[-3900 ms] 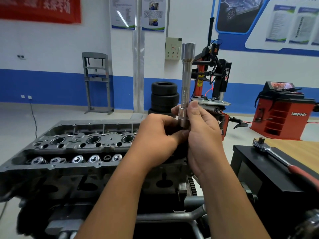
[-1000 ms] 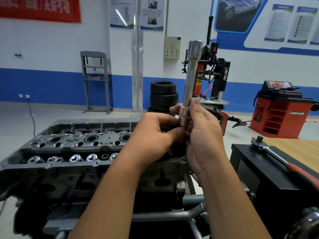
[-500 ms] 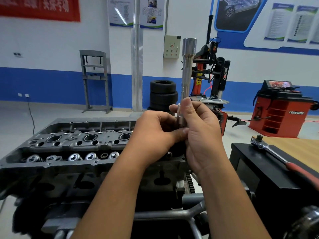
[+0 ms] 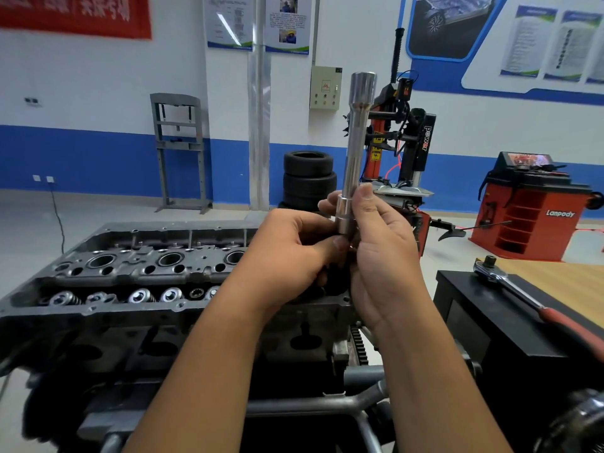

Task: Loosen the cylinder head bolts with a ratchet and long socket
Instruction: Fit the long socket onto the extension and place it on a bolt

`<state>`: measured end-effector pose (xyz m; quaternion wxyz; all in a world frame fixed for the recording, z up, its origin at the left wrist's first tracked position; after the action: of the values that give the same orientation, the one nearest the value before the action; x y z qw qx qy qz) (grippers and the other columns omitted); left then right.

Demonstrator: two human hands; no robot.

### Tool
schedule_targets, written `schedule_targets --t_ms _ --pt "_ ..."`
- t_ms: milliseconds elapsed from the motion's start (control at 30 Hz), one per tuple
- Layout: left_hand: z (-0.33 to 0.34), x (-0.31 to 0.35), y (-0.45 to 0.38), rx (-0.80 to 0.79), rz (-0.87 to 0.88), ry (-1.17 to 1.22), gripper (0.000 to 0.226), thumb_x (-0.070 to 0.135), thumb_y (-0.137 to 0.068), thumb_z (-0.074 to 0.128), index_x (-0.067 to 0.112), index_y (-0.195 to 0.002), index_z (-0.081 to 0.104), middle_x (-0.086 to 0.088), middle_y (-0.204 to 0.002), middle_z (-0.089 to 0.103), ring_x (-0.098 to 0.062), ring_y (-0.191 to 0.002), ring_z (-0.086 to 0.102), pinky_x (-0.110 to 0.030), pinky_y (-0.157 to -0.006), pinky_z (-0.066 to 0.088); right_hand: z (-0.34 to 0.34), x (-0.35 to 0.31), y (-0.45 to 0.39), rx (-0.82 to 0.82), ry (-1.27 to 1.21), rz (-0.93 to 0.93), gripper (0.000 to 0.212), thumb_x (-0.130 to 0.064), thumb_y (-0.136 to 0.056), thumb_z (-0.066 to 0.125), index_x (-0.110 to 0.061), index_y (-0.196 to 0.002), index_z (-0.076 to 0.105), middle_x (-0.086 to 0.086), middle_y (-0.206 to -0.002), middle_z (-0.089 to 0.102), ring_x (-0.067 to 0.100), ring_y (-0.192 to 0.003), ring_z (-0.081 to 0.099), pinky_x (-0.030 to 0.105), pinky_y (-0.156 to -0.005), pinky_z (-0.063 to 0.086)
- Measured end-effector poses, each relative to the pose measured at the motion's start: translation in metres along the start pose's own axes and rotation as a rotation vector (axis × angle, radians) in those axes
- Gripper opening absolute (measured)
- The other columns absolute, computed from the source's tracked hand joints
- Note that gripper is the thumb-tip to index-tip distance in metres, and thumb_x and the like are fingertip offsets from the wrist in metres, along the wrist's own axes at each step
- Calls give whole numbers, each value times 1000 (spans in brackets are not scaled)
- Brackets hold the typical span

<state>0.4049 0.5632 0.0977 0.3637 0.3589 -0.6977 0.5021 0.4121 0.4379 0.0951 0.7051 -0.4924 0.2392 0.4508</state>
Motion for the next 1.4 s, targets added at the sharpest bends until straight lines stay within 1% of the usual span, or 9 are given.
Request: schedule_targets --t_ms 167,333,533,700,867,933,1133,1267,1400 --pt "1 1 0 53 24 -32 11 14 -88 83 20 -96 81 2 -90 81 -10 -84 77 -31 -77 64 3 -4 2 9 -13 -33 41 -51 -72 75 -16 -92 69 10 -96 76 38 -97 72 59 -90 60" --pt "0 1 1 -30 0 9 16 13 -98 72 25 -104 80 4 -88 80 0 -60 66 -16 -54 50 0 -2 1 20 -15 3 40 -45 -96 60 -16 -75 78 7 -86 77 17 -78 75 31 -64 61" --pt "1 1 1 43 29 -19 13 16 -85 85 22 -96 82 5 -90 81 -7 -84 77 -28 -77 61 6 -9 5 20 0 -31 52 -54 -64 79 -11 -91 70 12 -96 76 42 -105 73 61 -92 58" --pt "2 3 2 -22 -15 8 16 10 -99 69 20 -102 81 -3 -85 79 -3 -56 62 -18 -54 51 5 -6 4 40 12 14 45 -54 -81 63 -10 -84 74 11 -91 76 32 -86 74 45 -72 62" --pt "2 5 2 35 -6 -48 13 13 -90 81 16 -103 81 2 -95 81 -10 -90 77 -32 -85 63 5 -7 5 16 -62 19 34 -49 -71 77 -18 -81 72 13 -94 76 31 -86 71 53 -84 61" --pt "2 5 2 62 -2 -115 14 20 -87 84 17 -100 81 2 -93 81 -10 -88 77 -34 -83 64 5 -7 5 7 -74 6 34 -46 -68 81 -17 -83 71 12 -94 75 33 -89 70 59 -88 60" --pt "-2 8 4 -47 -8 -74 23 11 -102 67 28 -98 82 0 -84 79 -9 -59 62 -21 -55 51 2 -14 4 -47 47 64 38 -51 -86 63 -18 -78 79 10 -96 77 25 -81 74 36 -57 58" --pt "-3 12 2 -18 4 -166 17 14 -95 76 30 -94 82 13 -87 80 -1 -79 75 -23 -74 55 0 -21 4 -70 159 46 32 -45 -95 61 -20 -86 79 11 -97 78 24 -83 75 31 -57 57" --pt "-6 16 1 67 -5 -265 6 23 -89 84 27 -88 80 11 -82 79 -3 -78 74 -29 -73 57 3 -40 8 -75 356 -137 3 -26 -92 76 -23 -91 76 2 -86 78 12 -75 73 19 -60 55"
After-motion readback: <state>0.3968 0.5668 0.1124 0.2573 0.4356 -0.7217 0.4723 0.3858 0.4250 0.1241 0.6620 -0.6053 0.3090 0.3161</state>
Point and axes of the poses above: each hand's wrist, its own y-axis away from the middle knuckle, its own z-axis out of the palm, x = y × z, the point moved 3 cm from there along -y, towards the middle knuckle
